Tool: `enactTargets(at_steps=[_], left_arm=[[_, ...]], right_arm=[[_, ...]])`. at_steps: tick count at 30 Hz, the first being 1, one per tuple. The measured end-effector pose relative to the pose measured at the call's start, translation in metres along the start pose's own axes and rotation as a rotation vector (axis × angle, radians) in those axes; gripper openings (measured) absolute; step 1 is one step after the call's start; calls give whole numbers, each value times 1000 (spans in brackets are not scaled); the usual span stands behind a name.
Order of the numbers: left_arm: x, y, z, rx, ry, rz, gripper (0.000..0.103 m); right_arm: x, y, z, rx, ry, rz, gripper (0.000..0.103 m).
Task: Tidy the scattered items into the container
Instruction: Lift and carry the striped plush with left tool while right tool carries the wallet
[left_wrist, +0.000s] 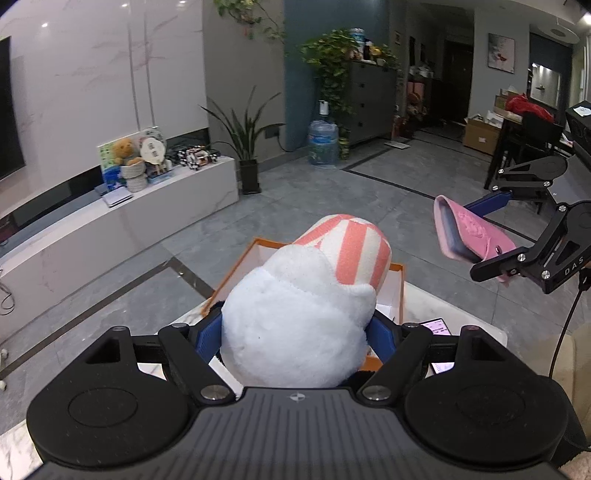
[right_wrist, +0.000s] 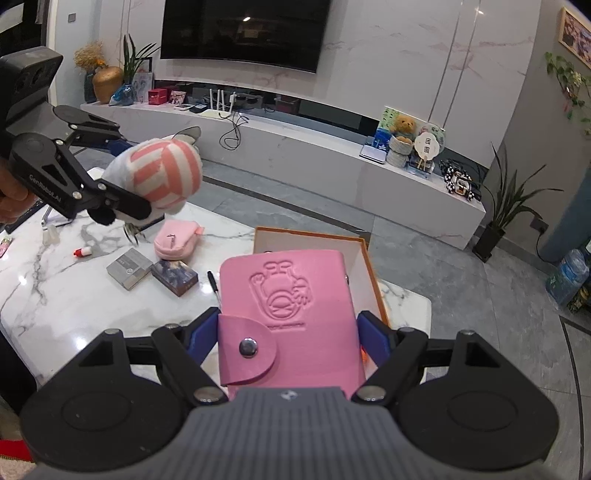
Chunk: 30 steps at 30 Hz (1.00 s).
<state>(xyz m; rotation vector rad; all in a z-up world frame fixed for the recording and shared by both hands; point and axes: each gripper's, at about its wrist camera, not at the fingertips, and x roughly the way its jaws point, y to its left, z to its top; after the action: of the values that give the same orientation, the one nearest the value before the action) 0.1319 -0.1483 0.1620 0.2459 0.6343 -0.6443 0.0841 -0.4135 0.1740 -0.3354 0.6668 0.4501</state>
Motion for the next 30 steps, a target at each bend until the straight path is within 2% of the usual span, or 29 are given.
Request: enactTargets(at_steps=[5,12,22,30], left_arm=[[16,-2,8,0,3,-17,92],[48,11,24,-72,-1,-51,92],[121,41,56,-119,44,-27,92],[184,68,50,-163,136,22,92]], right_arm=[[10,-10,-2,13,0,3,81],[36,-23,5,36,-14,4,81],[116,-54,38,99,0,-18,81],[194,-74,52,164,49,-47,81]])
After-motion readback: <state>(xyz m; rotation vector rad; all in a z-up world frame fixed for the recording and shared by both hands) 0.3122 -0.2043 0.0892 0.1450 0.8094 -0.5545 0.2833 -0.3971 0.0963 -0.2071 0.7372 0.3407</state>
